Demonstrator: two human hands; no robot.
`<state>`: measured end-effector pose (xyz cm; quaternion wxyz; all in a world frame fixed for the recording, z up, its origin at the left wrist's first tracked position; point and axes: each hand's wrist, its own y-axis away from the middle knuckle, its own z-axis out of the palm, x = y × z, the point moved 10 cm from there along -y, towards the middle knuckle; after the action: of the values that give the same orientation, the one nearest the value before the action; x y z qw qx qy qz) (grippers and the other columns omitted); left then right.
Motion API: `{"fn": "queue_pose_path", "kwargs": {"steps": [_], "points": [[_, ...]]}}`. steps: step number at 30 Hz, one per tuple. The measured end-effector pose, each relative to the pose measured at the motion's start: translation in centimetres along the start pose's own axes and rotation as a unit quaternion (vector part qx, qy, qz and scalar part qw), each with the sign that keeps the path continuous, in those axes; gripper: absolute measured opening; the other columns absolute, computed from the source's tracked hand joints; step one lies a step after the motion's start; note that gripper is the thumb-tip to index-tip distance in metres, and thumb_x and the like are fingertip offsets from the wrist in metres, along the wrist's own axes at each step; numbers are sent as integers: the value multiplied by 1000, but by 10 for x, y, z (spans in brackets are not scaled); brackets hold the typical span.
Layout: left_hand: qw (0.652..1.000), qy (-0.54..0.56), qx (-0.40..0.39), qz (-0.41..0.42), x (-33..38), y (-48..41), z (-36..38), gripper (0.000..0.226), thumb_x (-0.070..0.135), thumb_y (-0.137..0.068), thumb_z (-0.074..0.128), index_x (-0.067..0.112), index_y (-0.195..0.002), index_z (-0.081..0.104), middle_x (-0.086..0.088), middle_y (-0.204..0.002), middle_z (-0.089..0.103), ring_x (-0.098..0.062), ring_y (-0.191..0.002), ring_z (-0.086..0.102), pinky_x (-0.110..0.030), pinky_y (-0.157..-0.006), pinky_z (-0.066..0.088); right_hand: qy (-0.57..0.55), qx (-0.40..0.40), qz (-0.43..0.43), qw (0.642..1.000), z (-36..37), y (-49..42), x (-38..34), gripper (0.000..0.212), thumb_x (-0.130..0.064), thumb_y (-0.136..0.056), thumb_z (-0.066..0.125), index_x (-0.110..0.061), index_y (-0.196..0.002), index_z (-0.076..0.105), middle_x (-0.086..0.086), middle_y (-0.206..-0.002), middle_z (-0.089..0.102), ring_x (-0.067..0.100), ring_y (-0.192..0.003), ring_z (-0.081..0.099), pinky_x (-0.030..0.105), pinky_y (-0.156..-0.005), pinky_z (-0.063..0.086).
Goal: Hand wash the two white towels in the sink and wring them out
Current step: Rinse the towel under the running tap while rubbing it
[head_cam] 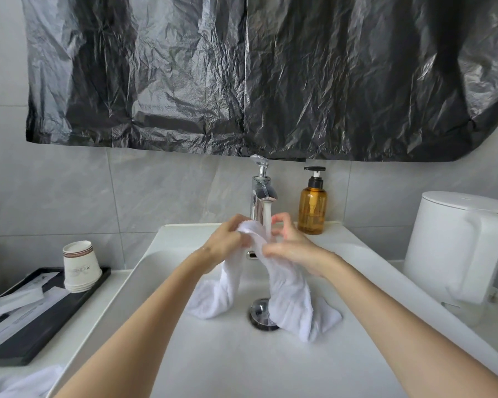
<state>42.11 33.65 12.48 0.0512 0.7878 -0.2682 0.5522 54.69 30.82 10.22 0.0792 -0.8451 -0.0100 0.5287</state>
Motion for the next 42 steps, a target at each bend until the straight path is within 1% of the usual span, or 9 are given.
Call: {"fn": "queue_pose_path", "kwargs": {"steps": [4,9,14,19,22,27,35,39,42], "points": [[981,178,62,-49,-10,-2,-15,48,9,-64,54,7,-111,61,-15,-90,62,-26,-77,58,-32,-73,48,231,-107,51,966,17,9,33,78,-31,-69,73,-28,-136,33,-6,-132,50,18,-119,53,40,-99,48],[950,221,211,-69,-23,-1,-54,33,-4,-84,42,2,-109,63,-9,-74,59,-21,-64,53,-26,-56,40,3,-103,100,990,12,12,16,31,-13,-92,57,-16,-123,57,9,-117,66,25,-102,64,36,-80,50],[974,-15,218,-55,-20,2,-64,39,-5,-78,44,4,-110,63,-7,-77,58,-23,-69,55,-27,-57,39,-194,-28,67,978,-4,1,-6,43,-25,-65,67,-3,-102,66,9,-81,65,22,-77,61,32,-72,44],[958,-287,3,20,-10,-5,-1,56,13,-79,68,8,-126,38,-9,-113,55,-23,-94,53,-28,-76,40,-304,22,65,950,-15,-5,-2,55,-29,-55,67,-4,-104,67,12,-85,58,20,-74,56,29,-66,42],[988,-119,-60,79,8,0,25,82,9,-73,83,17,-131,25,-3,-106,59,2,-79,59,-13,-72,45,-326,22,70,943,-13,-7,-1,44,-25,-55,63,-5,-95,66,13,-80,61,23,-69,59,30,-63,47],[999,-16,-27,13,8,2,21,46,24,-80,71,16,-121,51,3,-95,60,-5,-77,57,-7,-54,43,-245,71,77,964,-22,-8,8,33,-35,-52,67,-14,-78,68,8,-76,62,21,-72,59,30,-67,46],[964,204,151,-79,-18,5,-24,6,19,-79,53,14,-82,53,-3,-75,49,-17,-64,43,-24,-51,30,-6,-89,87,992,6,6,20,59,-36,-81,73,-32,-128,36,-1,-111,57,14,-97,58,29,-77,46],[933,292,182,-110,-31,5,-42,55,26,-56,57,6,-107,60,-8,-92,53,-23,-82,49,-30,-62,34,126,-137,58,981,27,7,30,94,-42,-65,79,-21,-141,29,-8,-134,49,11,-124,49,34,-106,41],[936,286,180,-98,-33,4,-50,65,29,-46,60,2,-106,61,-11,-92,54,-25,-82,49,-35,-67,36,63,-58,49,995,11,4,14,54,-26,-67,62,-15,-118,48,0,-113,51,14,-108,48,29,-94,39]]}}
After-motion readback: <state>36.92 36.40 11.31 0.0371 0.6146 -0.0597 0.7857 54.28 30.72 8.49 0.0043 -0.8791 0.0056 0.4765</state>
